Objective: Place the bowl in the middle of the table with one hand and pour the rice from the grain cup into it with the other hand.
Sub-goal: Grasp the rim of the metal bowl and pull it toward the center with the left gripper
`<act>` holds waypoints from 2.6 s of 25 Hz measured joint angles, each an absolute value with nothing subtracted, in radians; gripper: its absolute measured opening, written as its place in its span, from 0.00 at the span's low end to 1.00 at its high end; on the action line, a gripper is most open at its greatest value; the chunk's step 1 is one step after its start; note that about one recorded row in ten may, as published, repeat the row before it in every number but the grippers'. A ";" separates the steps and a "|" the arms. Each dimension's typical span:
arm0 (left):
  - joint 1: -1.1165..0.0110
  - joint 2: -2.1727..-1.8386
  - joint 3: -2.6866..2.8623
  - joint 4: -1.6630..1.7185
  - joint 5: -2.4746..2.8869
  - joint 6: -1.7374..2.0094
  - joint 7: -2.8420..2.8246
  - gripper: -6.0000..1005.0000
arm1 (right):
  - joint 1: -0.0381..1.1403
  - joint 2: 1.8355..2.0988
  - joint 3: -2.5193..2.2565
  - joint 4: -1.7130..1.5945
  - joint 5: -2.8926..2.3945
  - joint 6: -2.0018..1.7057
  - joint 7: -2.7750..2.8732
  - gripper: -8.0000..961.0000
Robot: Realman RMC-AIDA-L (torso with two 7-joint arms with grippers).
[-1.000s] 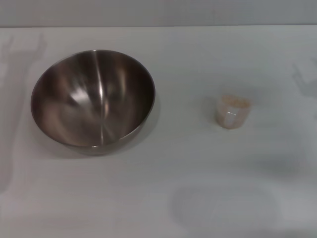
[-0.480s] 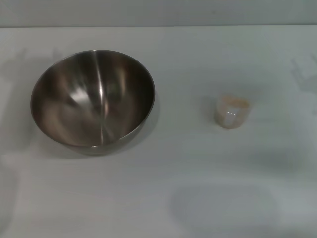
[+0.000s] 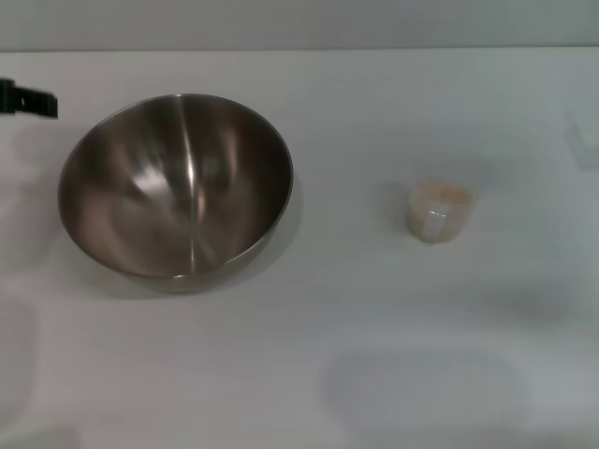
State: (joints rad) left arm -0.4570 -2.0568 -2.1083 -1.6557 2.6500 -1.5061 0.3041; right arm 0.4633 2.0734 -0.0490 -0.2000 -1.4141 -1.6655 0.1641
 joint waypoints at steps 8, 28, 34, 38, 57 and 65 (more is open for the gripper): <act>-0.488 -2.059 -2.058 -1.556 2.684 -1.524 0.312 0.83 | 0.460 2.071 -0.049 -0.204 -1.414 -1.667 0.164 0.56; -0.573 -2.057 -2.027 -1.276 2.697 -1.404 0.318 0.64 | 0.442 2.074 -0.059 -0.204 -1.414 -1.677 0.164 0.56; -0.579 -2.057 -2.031 -1.266 2.694 -1.404 0.329 0.47 | 0.441 2.074 -0.060 -0.204 -1.414 -1.681 0.164 0.56; -0.585 -2.057 -2.031 -1.266 2.691 -1.405 0.329 0.38 | 0.441 2.074 -0.060 -0.204 -1.414 -1.681 0.164 0.56; -0.603 -2.054 -2.144 -1.257 2.655 -1.411 0.367 0.04 | 0.443 2.072 -0.059 -0.204 -1.414 -1.676 0.164 0.56; -0.613 -2.023 -2.184 -1.212 2.542 -1.425 0.400 0.05 | 0.445 2.072 -0.059 -0.204 -1.414 -1.674 0.164 0.56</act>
